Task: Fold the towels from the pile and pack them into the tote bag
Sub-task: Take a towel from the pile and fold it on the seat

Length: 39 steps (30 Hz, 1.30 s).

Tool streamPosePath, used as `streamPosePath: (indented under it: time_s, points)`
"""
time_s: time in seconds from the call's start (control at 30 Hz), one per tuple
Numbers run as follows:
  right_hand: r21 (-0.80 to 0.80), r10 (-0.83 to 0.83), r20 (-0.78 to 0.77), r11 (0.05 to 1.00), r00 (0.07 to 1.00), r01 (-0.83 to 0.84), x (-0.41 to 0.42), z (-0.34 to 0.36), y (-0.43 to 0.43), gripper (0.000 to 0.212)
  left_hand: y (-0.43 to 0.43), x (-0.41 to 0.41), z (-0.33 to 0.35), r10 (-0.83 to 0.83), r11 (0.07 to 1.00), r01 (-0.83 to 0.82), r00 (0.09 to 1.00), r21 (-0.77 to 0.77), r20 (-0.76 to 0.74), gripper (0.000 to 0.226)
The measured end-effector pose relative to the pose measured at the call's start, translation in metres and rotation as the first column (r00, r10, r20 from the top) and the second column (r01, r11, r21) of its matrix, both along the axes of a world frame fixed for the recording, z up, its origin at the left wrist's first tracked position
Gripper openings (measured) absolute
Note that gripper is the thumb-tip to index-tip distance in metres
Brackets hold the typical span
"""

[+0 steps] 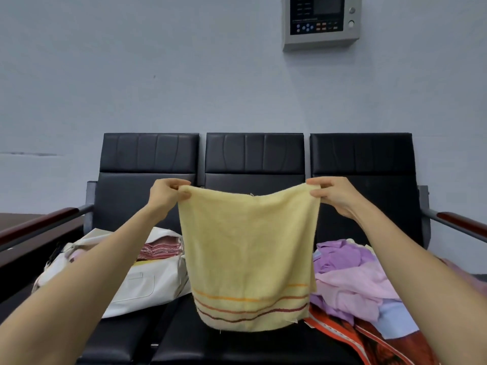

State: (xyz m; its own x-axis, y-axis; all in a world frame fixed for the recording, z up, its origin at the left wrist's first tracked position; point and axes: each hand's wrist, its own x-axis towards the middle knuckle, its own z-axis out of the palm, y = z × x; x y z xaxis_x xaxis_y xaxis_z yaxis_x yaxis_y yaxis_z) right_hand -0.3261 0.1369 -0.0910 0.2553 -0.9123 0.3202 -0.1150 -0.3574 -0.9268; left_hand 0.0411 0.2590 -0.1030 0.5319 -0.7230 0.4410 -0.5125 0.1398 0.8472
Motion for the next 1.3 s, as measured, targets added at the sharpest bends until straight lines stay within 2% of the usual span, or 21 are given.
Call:
streamPosePath:
  time_s: [0.13, 0.23, 0.33, 0.37, 0.43, 0.5, 0.53, 0.63, 0.73, 0.8, 0.9, 1.03, 1.1, 1.17, 1.23, 1.3]
  points:
    - [0.013, 0.055, -0.102, 0.998, 0.993, -0.054, -0.007, -0.001, -0.002, 0.046, -0.001, 0.005, -0.001, 0.135, 0.990, -0.131, 0.987, -0.042, 0.087, 0.016]
    - [-0.087, -0.019, -0.272, 0.996, 0.962, -0.005, -0.008, -0.002, -0.004, 0.030, -0.002, 0.007, 0.000, 0.115, 0.993, -0.113, 0.980, -0.016, 0.161, 0.011]
    - [-0.138, -0.060, -0.276, 0.990, 0.959, 0.022, -0.005, -0.004, -0.006, 0.016, -0.004, 0.007, 0.001, 0.084, 0.996, -0.086, 0.985, 0.008, 0.153, 0.005]
    - [-0.128, -0.065, -0.243, 0.991, 0.968, 0.035, -0.003, -0.003, -0.007, 0.014, -0.005, 0.006, 0.001, 0.069, 0.998, -0.069, 0.994, 0.001, 0.090, 0.005]
    - [-0.100, -0.088, -0.183, 0.992, 0.979, 0.070, 0.000, -0.003, -0.008, 0.013, -0.005, 0.006, 0.003, -0.042, 0.998, 0.033, 0.978, -0.047, -0.206, 0.007]
    - [-0.100, -0.124, -0.160, 0.989, 0.979, 0.109, 0.004, -0.003, -0.012, 0.014, -0.003, 0.006, 0.007, -0.182, 0.983, 0.156, 0.875, -0.095, -0.448, 0.020]
    - [-0.120, -0.149, -0.167, 0.984, 0.975, 0.130, 0.005, -0.003, -0.012, 0.014, -0.002, 0.006, 0.009, -0.218, 0.976, 0.195, 0.851, -0.098, -0.477, 0.025]
    - [-0.242, -0.271, -0.221, 0.946, 0.937, 0.217, 0.009, 0.001, -0.012, 0.014, 0.000, 0.003, 0.012, -0.214, 0.976, 0.211, 0.914, -0.047, -0.345, 0.035]
    - [-0.400, -0.387, -0.219, 0.873, 0.896, 0.279, 0.011, 0.005, -0.005, 0.016, 0.000, 0.002, 0.011, -0.028, 1.000, 0.028, 0.999, 0.014, 0.018, 0.030]
    - [-0.479, -0.479, -0.209, 0.810, 0.852, 0.338, 0.011, 0.004, -0.003, 0.016, 0.001, -0.001, 0.010, 0.096, 0.994, -0.106, 0.965, 0.030, 0.244, 0.021]
    - [-0.512, -0.552, -0.203, 0.764, 0.809, 0.393, 0.007, -0.001, 0.004, 0.018, 0.002, -0.003, 0.008, 0.129, 0.992, -0.126, 0.944, -0.029, 0.305, 0.016]
    - [-0.343, -0.403, -0.090, 0.871, 0.911, 0.352, 0.001, -0.007, 0.015, 0.017, 0.014, -0.011, 0.007, 0.033, 0.999, -0.029, 0.977, -0.024, 0.212, 0.012]
    - [-0.202, -0.274, 0.033, 0.940, 0.961, 0.275, -0.003, -0.006, 0.021, 0.013, 0.022, -0.011, 0.010, -0.023, 0.999, 0.029, 0.992, -0.043, 0.125, 0.014]
    - [-0.143, -0.136, 0.142, 0.977, 0.981, 0.156, -0.011, -0.001, 0.028, 0.011, 0.030, -0.008, 0.014, -0.082, 0.994, 0.085, 0.996, -0.073, 0.043, 0.013]
    - [-0.141, -0.044, 0.139, 0.988, 0.989, 0.063, -0.020, 0.004, 0.032, 0.018, 0.035, -0.003, 0.020, -0.133, 0.986, 0.130, 0.991, -0.105, -0.024, 0.013]
    - [-0.150, -0.051, 0.072, 0.987, 0.996, 0.062, -0.027, 0.007, 0.030, 0.018, 0.037, 0.001, 0.025, -0.175, 0.977, 0.165, 0.982, -0.135, -0.069, 0.014]
